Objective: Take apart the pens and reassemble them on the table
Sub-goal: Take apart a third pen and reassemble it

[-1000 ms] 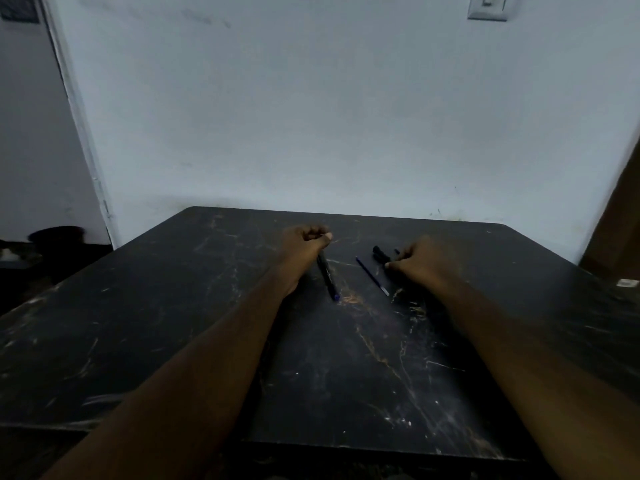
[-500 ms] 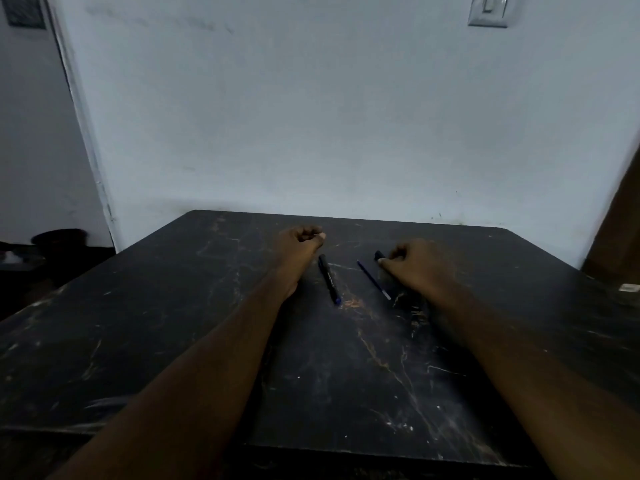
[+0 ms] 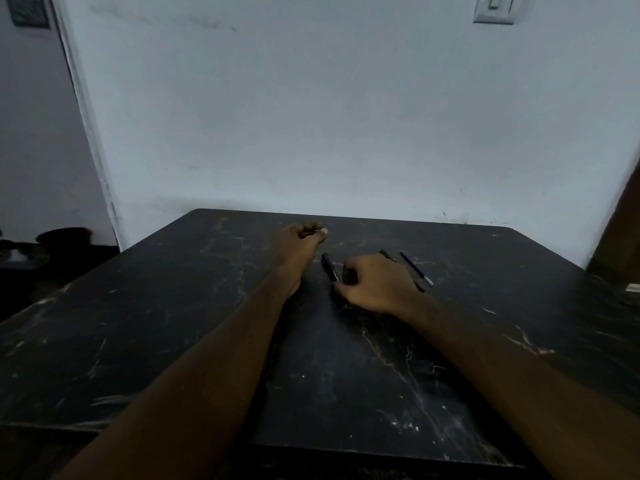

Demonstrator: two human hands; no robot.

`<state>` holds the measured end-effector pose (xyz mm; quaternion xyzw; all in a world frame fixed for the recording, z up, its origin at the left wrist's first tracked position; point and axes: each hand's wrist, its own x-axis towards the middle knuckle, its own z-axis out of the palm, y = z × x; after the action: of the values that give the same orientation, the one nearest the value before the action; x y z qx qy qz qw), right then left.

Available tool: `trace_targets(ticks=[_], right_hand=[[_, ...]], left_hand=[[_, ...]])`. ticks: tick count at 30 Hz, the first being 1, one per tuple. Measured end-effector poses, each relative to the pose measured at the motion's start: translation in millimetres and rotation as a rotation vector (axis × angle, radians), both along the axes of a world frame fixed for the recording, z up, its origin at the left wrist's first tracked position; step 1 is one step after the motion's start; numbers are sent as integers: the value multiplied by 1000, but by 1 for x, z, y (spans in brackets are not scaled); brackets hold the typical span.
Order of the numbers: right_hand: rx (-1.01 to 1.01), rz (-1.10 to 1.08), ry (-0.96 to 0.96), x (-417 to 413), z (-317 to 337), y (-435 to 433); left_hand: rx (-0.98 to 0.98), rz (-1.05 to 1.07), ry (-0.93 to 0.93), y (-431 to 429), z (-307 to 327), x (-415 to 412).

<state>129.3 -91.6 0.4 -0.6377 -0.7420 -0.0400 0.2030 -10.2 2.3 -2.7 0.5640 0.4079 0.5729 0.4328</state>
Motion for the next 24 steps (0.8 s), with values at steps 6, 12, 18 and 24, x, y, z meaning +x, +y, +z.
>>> trace_targets(ticks=[6,12,18,24], right_hand=[[20,-3,27,3,0,3],[107,3,231,13,0,6],[216,107,417,24,2,11],[332,98,353,34,9,8]], left_hand=[[-12,-50,19,-2,1,1],[-38,50,69,2,2,1],[-141,-35,-77,-1,11,-6],[-113,-187,-301,-5,16,-9]])
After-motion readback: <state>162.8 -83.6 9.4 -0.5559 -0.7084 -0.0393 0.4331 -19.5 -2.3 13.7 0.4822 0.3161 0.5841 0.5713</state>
